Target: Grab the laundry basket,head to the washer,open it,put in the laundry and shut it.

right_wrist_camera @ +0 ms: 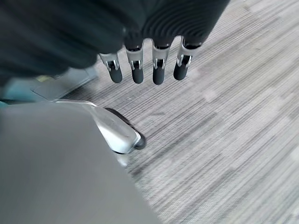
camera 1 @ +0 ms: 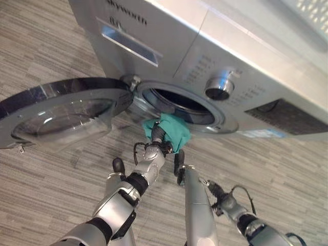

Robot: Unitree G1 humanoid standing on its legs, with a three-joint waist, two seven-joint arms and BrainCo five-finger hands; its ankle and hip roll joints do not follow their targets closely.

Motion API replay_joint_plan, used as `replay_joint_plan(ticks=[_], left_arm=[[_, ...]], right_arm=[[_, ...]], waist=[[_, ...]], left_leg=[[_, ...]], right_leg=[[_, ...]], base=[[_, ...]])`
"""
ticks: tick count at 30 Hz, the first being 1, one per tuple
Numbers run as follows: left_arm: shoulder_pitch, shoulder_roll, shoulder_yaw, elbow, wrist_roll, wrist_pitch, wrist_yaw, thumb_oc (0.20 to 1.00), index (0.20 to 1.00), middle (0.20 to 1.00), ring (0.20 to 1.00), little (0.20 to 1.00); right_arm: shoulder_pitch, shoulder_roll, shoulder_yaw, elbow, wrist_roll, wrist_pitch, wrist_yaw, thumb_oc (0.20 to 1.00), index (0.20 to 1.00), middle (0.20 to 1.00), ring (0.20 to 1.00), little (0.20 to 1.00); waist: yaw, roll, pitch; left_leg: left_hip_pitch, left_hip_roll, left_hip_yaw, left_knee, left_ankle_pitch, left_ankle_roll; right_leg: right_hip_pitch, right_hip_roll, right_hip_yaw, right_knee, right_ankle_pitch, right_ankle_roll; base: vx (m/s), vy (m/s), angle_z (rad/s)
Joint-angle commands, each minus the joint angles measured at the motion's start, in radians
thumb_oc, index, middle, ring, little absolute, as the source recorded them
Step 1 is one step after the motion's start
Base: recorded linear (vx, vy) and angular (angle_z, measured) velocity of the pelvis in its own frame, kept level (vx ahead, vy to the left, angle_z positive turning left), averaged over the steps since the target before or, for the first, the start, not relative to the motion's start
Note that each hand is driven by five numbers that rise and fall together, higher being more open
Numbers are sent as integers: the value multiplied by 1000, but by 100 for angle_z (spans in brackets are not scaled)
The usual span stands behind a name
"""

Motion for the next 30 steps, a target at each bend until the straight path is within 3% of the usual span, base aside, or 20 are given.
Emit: replay_joint_plan(ticks=[1,5,6,8,12,15,19,22,25,28,30], left_arm=[[-86,-86,12,-68,-12,-53,13,200,200,200,200,200],[-141,-81,44,-59,-21,-70,33,200,200,200,200,200],[-138,-86,78,-73,-8,-87,56,200,200,200,200,200],[-200,-80,94,-65,-3,-109,71,200,200,200,200,200],[-399,77,202,22,-4,-139,122,200,200,200,200,200],[-605,330,312,155,-95,-157,140,200,200,200,200,200],[-831,434,305,212,-245,-168,112,200,200,200,200,200],[-972,450,279,126,-363,-242,64,200,200,200,200,200],[-982,390,257,-161,-345,-379,75,200,200,200,200,200],[-935,339,246,-327,-270,-434,101,200,200,200,200,200],[-906,328,248,-354,-250,-436,115,200,200,200,200,200]], right_arm=[[66,69,87,-88,69,-14,-30,1000,1000,1000,1000,1000],[60,79,107,-131,76,-15,-25,1000,1000,1000,1000,1000],[101,26,105,-106,59,-33,-28,1000,1000,1000,1000,1000],[112,27,104,-69,31,-28,-33,1000,1000,1000,1000,1000],[141,-3,68,-19,-21,-43,-34,1000,1000,1000,1000,1000],[147,-28,37,-9,-32,-65,-20,1000,1000,1000,1000,1000],[113,-25,29,6,-11,-61,-11,1000,1000,1000,1000,1000],[123,-42,10,16,0,-57,-7,1000,1000,1000,1000,1000],[167,-57,7,-17,-20,-58,-1,1000,1000,1000,1000,1000],[196,-70,6,-32,-32,-61,17,1000,1000,1000,1000,1000],[203,-79,4,-34,-32,-62,21,1000,1000,1000,1000,1000]], waist=[[-41,3,-2],[-61,-2,-9],[-80,-8,-6],[-102,-14,-7],[-148,-17,-21],[-176,-21,-33],[-186,-13,-39],[-190,-3,-39],[-188,9,-36],[-190,9,-39],[-192,7,-44]], left_leg=[[91,75,-68,7,-126,-32],[81,93,-60,5,-129,-40],[82,104,-54,-1,-129,-45],[79,118,-50,0,-130,-50],[62,163,-35,26,-144,-65],[36,210,-29,58,-157,-78],[54,229,-17,43,-158,-76],[58,230,-20,31,-154,-77],[59,221,-29,17,-149,-80],[62,219,-33,3,-144,-89],[64,220,-32,-1,-144,-91]], right_leg=[[-26,34,-23,-109,53,9],[-49,44,-17,-108,51,5],[-53,43,-18,-113,51,6],[-63,52,-15,-112,49,5],[-93,74,-12,-101,44,9],[-121,103,-25,-93,40,23],[-120,115,-29,-100,41,35],[-120,119,-31,-108,45,41],[-118,119,-35,-118,43,43],[-119,121,-32,-125,45,42],[-119,123,-30,-128,47,40]], base=[[7,-1,-35],[27,-25,-25],[25,3,-9],[30,27,-6],[52,13,-27],[51,1,-36],[48,19,-16],[45,-28,-9],[30,-42,2],[28,-18,13],[10,2,4]])
